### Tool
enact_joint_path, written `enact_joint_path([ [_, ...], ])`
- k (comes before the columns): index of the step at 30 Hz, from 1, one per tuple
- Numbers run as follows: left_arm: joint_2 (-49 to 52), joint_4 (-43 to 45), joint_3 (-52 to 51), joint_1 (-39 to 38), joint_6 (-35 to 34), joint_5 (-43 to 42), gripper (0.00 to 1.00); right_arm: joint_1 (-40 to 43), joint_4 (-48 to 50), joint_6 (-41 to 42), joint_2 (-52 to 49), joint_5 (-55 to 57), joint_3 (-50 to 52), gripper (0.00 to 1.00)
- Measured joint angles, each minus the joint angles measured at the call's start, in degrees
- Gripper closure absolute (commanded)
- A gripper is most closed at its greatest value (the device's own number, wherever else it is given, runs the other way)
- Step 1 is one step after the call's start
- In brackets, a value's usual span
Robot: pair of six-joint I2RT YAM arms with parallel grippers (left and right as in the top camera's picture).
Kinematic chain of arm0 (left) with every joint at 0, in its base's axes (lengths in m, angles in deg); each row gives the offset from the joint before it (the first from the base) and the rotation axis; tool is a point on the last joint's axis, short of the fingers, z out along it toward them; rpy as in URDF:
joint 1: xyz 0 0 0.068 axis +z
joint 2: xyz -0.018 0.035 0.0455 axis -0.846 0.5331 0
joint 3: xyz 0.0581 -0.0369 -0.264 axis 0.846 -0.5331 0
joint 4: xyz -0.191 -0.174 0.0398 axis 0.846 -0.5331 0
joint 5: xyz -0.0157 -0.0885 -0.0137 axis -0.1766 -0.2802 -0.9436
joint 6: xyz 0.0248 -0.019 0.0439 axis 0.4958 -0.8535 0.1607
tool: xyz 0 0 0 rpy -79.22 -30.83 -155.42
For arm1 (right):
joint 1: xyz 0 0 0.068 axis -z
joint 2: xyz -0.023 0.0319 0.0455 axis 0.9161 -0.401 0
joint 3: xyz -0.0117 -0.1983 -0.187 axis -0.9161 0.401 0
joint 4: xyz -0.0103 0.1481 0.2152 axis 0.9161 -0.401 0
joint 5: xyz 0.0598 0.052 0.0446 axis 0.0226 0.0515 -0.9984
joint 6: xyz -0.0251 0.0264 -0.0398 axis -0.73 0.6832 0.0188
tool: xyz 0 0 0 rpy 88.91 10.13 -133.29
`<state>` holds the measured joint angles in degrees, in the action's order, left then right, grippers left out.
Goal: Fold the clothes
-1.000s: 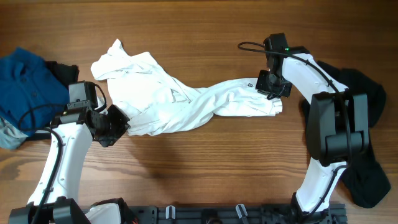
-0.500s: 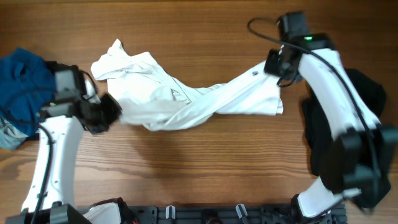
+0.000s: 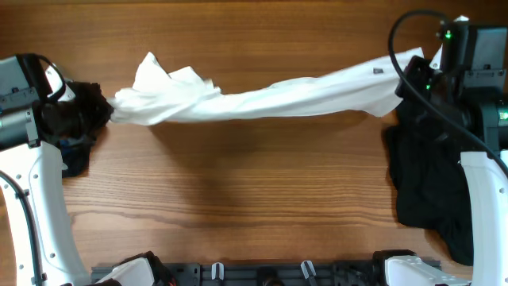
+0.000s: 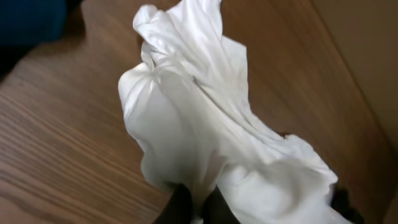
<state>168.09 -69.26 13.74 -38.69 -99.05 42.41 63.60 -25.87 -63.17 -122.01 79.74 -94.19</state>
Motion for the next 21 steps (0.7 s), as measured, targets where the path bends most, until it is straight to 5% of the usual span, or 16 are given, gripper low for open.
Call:
enact_joint_path([
  [8, 0.0, -11.9, 0.0, 0.0, 4.6, -2.2, 0.96, 0.0, -13.7, -1.0, 0.0, 0.1, 0.1, 0.96],
  [13, 0.0, -14.2, 0.0, -0.7, 7.6, -2.3, 0.96, 0.0, -13.1, -2.2, -0.3, 0.0, 2.0, 0.96],
  [17, 0.3, 2.4, -0.1, -3.5, 7.2, -2.3, 0.96, 0.0, 5.6, -4.6, -3.2, -0.5, 3.0, 0.96],
  [21, 3.8, 35.6, 0.1, -7.2, 4.9, -2.4, 0.96, 0.0, 33.7, -6.4, -8.2, -1.1, 3.2, 0.96],
])
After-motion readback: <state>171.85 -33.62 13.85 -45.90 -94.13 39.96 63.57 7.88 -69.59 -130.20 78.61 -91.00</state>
